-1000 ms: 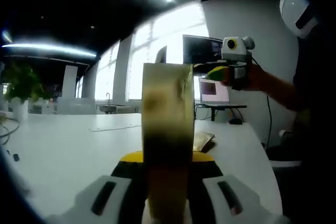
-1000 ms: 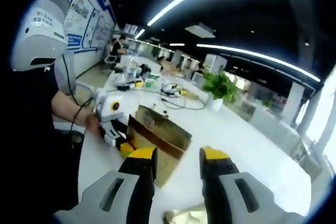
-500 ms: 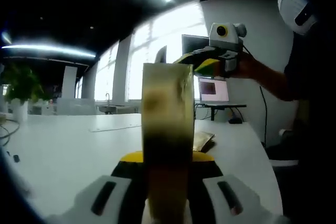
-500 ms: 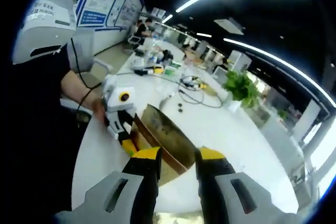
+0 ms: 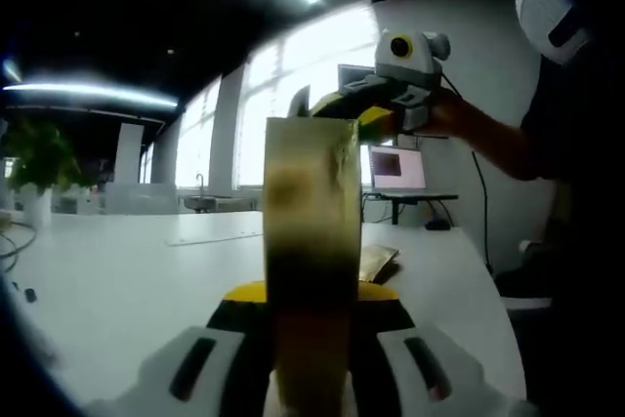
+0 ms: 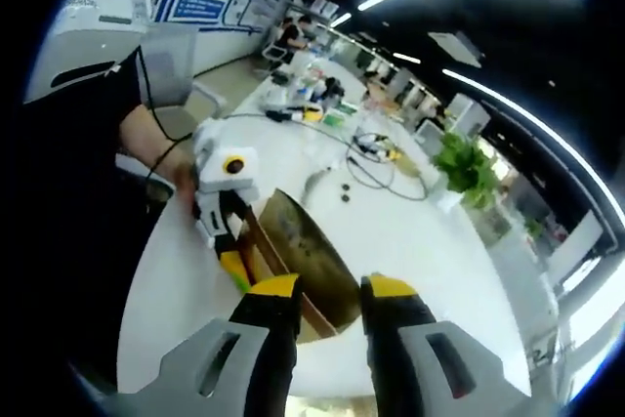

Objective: Extract single mask from mask box in order stack masks on table

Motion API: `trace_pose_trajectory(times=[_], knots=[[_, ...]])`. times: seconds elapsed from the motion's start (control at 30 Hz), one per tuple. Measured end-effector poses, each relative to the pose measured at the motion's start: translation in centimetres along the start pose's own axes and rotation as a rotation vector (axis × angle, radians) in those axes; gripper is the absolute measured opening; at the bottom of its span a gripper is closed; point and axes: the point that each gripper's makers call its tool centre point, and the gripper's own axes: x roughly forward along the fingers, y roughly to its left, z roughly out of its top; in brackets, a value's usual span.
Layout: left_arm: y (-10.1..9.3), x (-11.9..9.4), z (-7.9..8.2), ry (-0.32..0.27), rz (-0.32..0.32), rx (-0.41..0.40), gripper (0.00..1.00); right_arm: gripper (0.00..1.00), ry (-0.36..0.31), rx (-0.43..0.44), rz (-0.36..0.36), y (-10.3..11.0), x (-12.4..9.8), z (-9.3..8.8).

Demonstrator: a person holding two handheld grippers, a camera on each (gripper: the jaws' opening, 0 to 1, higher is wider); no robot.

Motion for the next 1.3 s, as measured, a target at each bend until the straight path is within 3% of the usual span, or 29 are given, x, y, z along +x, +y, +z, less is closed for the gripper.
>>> trace_pose_trajectory(times=[0.43, 0.9, 1.3], knots=[[0.2, -0.1, -0.1, 0.0, 0.0, 0.001, 0.3, 0.14, 0.048, -0.086, 0.0, -0.1, 0.6, -0.4], [0.0, 0.0, 0.0, 0.0, 0.0, 0.004, 0.3, 0.14, 0.074, -0.123, -0.003, -0.1, 0.9, -0.7], [0.0, 0.0, 0.0, 0.001, -0.001, 0.013, 0.3, 0.11, 0.143, -0.217, 0.037, 0.1, 1.1, -0.8]])
